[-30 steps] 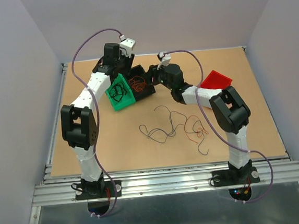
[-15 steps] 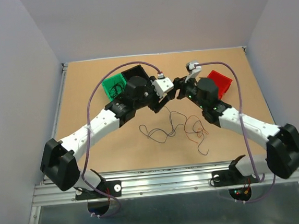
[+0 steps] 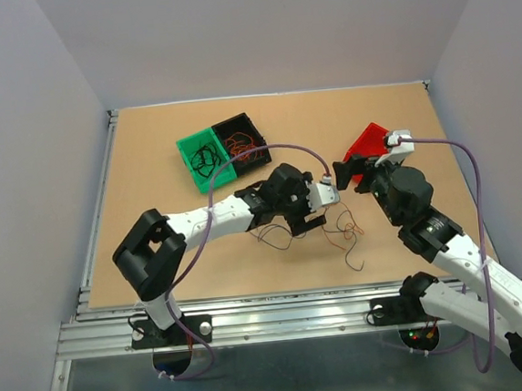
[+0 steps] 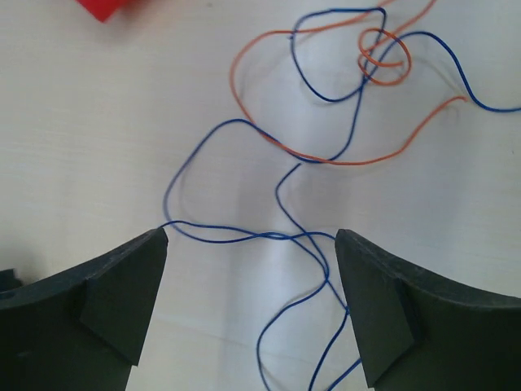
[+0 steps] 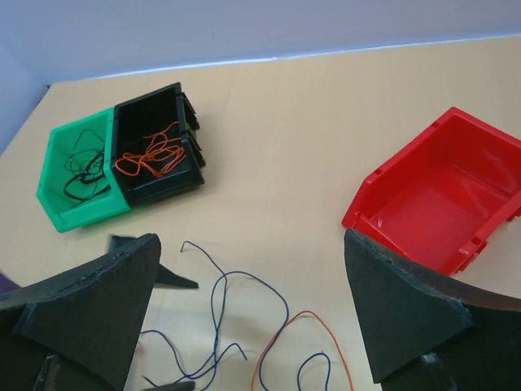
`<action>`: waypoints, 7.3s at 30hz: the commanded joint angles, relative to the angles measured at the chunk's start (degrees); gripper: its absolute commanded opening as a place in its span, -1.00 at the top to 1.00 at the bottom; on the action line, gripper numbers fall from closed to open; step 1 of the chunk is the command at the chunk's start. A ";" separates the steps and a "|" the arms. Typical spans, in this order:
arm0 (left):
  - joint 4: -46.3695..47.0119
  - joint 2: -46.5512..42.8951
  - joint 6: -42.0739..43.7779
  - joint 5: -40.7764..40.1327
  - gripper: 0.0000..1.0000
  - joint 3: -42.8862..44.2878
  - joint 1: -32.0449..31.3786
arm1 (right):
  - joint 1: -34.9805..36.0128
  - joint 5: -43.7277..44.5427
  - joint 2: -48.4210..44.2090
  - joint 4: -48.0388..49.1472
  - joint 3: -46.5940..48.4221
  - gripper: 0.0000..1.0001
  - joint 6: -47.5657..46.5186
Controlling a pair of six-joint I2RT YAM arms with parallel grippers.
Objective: Untangle the cables
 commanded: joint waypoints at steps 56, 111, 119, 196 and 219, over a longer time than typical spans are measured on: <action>-6.12 -6.68 -9.82 1.75 1.00 9.63 8.38 | 0.51 -3.06 4.80 3.20 -1.50 -0.88 0.39; -1.72 -26.38 -18.96 6.24 1.00 33.03 14.63 | 1.21 -37.00 41.37 35.29 -0.62 -0.74 -8.50; 1.26 -26.11 -19.05 9.59 1.00 19.92 14.63 | 1.21 -37.97 29.51 35.38 -6.77 -0.91 -9.38; 20.77 -9.06 -27.76 31.74 -0.75 2.78 29.23 | 3.85 -13.45 21.15 11.12 44.38 0.99 -9.47; 24.56 -5.90 -28.63 18.03 -0.72 -0.66 25.09 | -7.65 0.62 24.83 9.18 35.77 0.99 -10.70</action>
